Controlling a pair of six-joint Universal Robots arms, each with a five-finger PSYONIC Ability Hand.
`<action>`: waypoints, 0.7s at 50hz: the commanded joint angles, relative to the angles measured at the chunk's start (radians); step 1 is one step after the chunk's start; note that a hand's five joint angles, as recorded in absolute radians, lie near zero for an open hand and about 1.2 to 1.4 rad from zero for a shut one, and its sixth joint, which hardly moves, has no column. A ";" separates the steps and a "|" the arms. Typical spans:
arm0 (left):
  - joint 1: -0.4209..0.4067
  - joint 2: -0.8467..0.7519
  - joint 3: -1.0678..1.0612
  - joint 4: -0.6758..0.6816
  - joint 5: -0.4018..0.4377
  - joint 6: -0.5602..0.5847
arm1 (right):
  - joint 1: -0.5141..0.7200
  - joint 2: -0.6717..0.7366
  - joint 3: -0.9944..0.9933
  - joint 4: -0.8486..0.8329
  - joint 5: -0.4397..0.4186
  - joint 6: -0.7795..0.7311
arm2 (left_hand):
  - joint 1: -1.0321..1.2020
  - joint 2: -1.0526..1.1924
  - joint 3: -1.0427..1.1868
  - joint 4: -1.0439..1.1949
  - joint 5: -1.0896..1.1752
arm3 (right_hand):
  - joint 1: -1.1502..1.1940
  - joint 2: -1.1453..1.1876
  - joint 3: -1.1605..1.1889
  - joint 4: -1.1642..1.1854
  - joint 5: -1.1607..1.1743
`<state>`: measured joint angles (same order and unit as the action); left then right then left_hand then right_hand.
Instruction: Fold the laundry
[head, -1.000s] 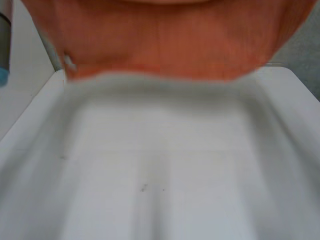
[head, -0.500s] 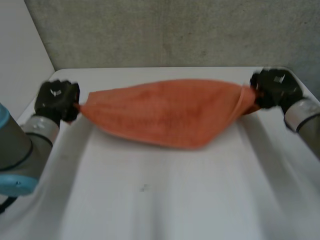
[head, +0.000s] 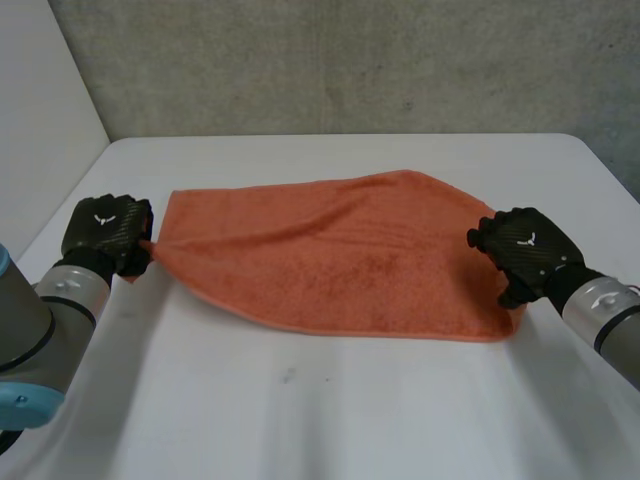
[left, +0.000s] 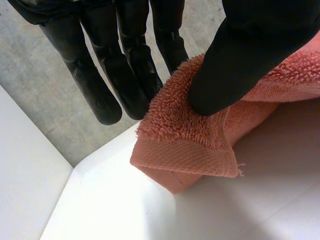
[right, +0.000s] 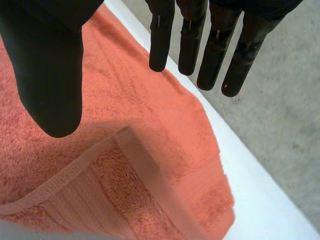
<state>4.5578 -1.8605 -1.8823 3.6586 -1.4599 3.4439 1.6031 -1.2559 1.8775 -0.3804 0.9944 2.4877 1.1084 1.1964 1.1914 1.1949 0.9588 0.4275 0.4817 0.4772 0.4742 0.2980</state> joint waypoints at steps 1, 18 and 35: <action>-0.003 -0.003 -0.004 0.000 0.000 0.000 | 0.000 0.003 0.051 -0.020 0.000 -0.229 | 0.288 0.200 0.205 0.201 0.263 | 0.068 0.014 0.019 0.022 0.023; 0.007 -0.003 -0.012 0.002 0.000 0.000 | -0.097 0.003 0.037 0.126 -0.037 -0.467 | 0.288 0.200 0.205 0.201 0.263 | 0.101 0.047 0.051 0.054 0.056; -0.006 -0.002 -0.006 -0.015 -0.002 0.000 | -0.213 0.010 0.003 0.273 -0.043 -0.011 | 0.288 0.200 0.205 0.201 0.263 | 0.218 0.164 0.168 0.172 0.173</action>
<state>4.5547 -1.8638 -1.8875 3.6552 -1.4620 3.4462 1.3977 -1.2515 1.8944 -0.0923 0.9555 2.3008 1.1084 1.1966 1.1915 1.1950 0.9588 0.4559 0.5401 0.5460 0.5407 0.3539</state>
